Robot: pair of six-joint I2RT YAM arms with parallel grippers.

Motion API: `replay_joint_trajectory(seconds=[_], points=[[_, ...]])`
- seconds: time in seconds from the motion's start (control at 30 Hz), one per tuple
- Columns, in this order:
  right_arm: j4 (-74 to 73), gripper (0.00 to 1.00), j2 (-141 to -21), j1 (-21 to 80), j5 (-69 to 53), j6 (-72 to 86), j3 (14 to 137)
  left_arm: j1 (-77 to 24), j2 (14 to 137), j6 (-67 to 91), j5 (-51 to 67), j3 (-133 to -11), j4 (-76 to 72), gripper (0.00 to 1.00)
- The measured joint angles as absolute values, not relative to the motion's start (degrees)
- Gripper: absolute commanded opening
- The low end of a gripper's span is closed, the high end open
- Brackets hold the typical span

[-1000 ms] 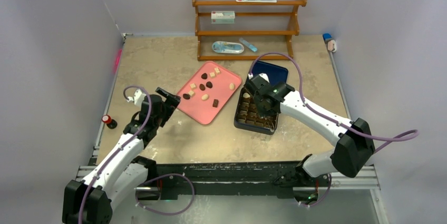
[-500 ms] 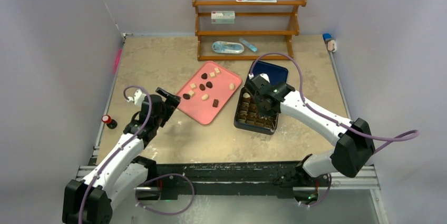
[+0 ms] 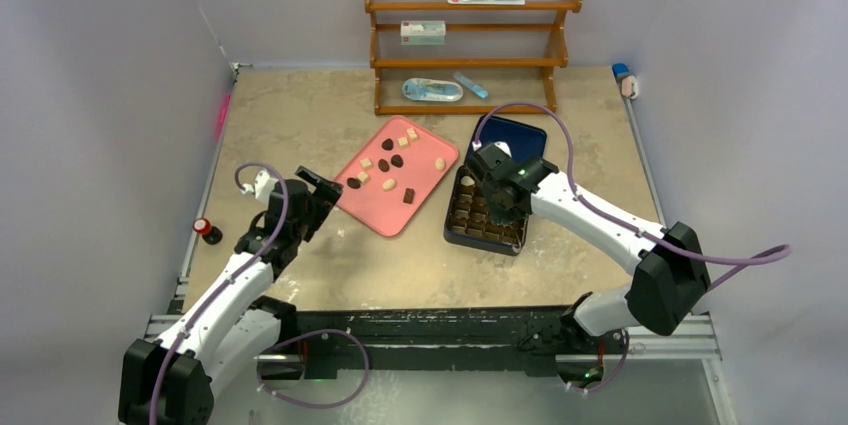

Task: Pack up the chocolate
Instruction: Place the fake chocolate in the packing box.

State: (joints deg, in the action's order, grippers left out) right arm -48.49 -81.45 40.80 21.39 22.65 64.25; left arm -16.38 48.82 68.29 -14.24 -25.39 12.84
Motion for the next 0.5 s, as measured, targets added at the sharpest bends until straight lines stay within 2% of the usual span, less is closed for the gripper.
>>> replay_joint_trajectory(seconds=[0.5], points=[[-48.2, 0.22, -81.8, 40.7, 20.6, 22.9, 64.2, -16.1, 49.1, 68.3, -14.1, -25.4, 12.8, 1.00]])
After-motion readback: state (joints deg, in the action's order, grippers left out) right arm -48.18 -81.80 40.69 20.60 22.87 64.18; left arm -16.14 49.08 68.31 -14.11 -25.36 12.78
